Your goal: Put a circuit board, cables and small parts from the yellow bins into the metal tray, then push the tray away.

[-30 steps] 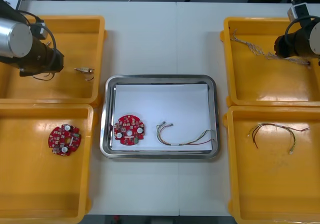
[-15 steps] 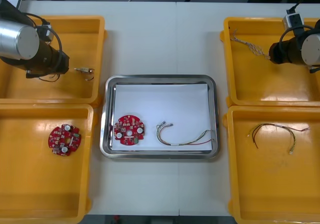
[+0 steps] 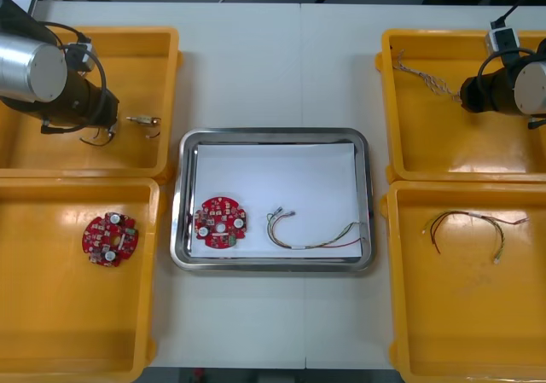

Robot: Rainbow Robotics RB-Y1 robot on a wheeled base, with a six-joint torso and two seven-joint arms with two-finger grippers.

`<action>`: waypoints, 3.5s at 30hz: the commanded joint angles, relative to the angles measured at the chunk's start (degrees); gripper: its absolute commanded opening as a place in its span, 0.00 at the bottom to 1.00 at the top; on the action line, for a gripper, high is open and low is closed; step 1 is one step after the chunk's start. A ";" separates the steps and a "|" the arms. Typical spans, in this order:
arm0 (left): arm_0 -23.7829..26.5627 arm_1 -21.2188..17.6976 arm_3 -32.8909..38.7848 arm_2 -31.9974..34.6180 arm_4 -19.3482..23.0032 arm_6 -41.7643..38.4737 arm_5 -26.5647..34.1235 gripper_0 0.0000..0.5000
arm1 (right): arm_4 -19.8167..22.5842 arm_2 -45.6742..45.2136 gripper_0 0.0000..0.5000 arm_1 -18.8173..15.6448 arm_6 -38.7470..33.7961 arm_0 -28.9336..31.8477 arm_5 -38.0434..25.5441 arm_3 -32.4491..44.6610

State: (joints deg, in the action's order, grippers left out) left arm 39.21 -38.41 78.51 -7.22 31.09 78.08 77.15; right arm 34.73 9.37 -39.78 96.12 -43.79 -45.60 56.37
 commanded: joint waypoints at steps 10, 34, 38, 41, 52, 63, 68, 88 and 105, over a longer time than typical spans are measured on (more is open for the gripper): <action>1.66 0.53 0.76 -0.52 -0.24 4.01 1.16 0.66 | 0.78 1.53 0.94 2.16 1.52 -3.67 0.51 -2.31; 1.75 0.09 4.54 -1.66 1.78 5.06 2.83 0.70 | 1.22 -3.92 0.00 1.11 3.28 -7.97 -18.74 1.20; 1.75 0.09 3.84 -2.89 2.39 5.24 0.99 0.71 | 1.30 -5.68 0.00 0.76 3.90 -7.97 -22.69 3.49; 1.75 0.18 3.84 -3.59 2.66 5.24 0.37 0.71 | 1.39 -6.38 0.00 0.32 4.25 -7.97 -25.15 5.16; 1.75 0.27 0.50 -5.97 2.13 6.12 -3.32 0.71 | 1.57 -6.65 1.00 0.23 6.27 -7.97 -24.54 5.95; 1.66 1.06 -0.20 -6.23 0.99 6.56 -4.11 0.71 | 2.01 -6.47 1.00 0.23 8.38 -8.32 -23.57 4.19; 1.75 1.24 0.15 -5.79 0.64 6.38 -3.94 0.71 | 2.62 -4.18 1.00 0.23 9.87 -10.08 -20.94 -0.38; 2.27 0.62 4.72 -0.52 -0.59 7.70 4.85 0.71 | 3.68 -0.76 1.00 2.78 14.18 -11.66 -16.10 -8.38; 2.45 0.62 2.79 -3.07 0.90 7.61 0.99 0.70 | 3.77 -0.76 0.00 3.22 15.59 -11.58 -15.40 -10.57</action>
State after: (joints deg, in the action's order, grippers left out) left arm 39.22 -38.23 81.23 -9.46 31.29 78.27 79.61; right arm 38.22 7.86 -37.24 110.52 -53.28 -61.47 46.06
